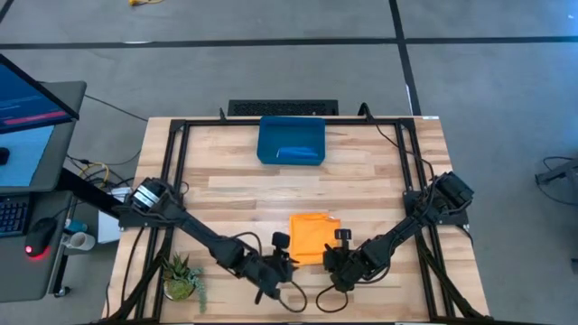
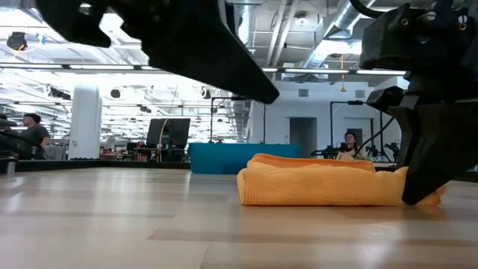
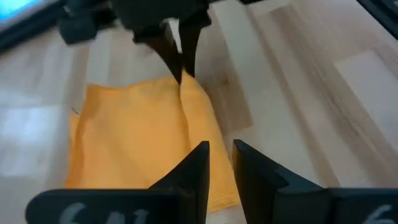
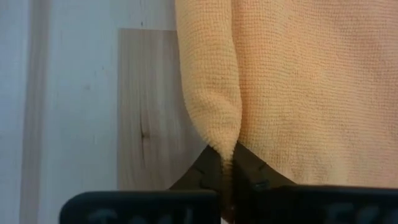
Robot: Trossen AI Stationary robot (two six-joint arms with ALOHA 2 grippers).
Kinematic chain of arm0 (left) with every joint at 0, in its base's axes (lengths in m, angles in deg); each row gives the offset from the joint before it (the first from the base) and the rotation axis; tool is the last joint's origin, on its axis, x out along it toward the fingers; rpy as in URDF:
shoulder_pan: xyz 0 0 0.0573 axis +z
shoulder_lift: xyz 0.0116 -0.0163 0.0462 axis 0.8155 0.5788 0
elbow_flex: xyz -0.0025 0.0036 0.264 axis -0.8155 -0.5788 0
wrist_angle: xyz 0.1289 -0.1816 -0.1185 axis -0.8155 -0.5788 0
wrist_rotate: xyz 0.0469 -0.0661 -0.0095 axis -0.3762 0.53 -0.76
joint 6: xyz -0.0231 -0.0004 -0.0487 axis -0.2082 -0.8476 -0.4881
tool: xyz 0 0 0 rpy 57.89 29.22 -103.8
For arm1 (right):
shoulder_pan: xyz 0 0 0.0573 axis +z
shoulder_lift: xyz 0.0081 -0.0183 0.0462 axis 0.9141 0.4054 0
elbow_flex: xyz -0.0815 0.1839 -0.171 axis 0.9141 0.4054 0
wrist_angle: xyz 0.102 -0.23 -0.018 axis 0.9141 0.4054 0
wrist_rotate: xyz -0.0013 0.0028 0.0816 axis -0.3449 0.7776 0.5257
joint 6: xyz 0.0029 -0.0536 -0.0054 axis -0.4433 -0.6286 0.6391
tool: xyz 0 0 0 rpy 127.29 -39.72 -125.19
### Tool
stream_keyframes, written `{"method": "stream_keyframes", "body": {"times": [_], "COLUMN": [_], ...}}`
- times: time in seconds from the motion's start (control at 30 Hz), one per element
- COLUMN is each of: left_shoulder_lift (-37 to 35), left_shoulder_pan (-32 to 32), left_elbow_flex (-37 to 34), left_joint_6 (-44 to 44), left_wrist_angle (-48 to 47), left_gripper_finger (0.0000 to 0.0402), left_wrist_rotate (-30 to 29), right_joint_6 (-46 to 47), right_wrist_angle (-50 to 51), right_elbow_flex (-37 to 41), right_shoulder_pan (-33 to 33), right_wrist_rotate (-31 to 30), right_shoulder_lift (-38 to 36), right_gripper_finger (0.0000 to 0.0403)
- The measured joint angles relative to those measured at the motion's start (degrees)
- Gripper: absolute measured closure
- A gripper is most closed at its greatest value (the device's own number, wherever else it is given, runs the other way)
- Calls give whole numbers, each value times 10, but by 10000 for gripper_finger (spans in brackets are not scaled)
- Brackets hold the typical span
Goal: Roll microfiber towels into tight, uniform cylinder then place into a basket
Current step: Roll the orange microfiber towel
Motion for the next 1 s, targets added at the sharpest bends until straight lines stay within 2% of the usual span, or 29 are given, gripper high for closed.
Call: {"method": "stream_keyframes", "body": {"times": [0.2, 0.37, 0.5, 0.7, 0.9, 1.0], "left_shoulder_lift": [0, 34, 77, 112, 115, 115], "left_shoulder_pan": [0, 16, 22, 27, 47, 53], "left_elbow_flex": [0, 2, 5, 36, 47, 47], "left_joint_6": [-29, -48, 11, 29, -59, -73], "left_wrist_angle": [-4, 11, 51, 27, -18, -22], "left_gripper_finger": [316, 270, 244, 237, 237, 237], "left_wrist_rotate": [-67, -30, 22, 16, 12, 9], "right_joint_6": [0, 1, 1, 1, 1, -7], "right_wrist_angle": [-1, -3, -3, -3, -3, -3], "right_elbow_flex": [0, 0, 1, 1, 1, 1], "right_shoulder_pan": [0, -6, -9, -9, -5, -4], "right_wrist_rotate": [2, 5, 10, 9, 21, 28], "right_shoulder_lift": [0, 0, 0, 0, 0, 0], "right_gripper_finger": [369, 382, 382, 371, 381, 378]}}
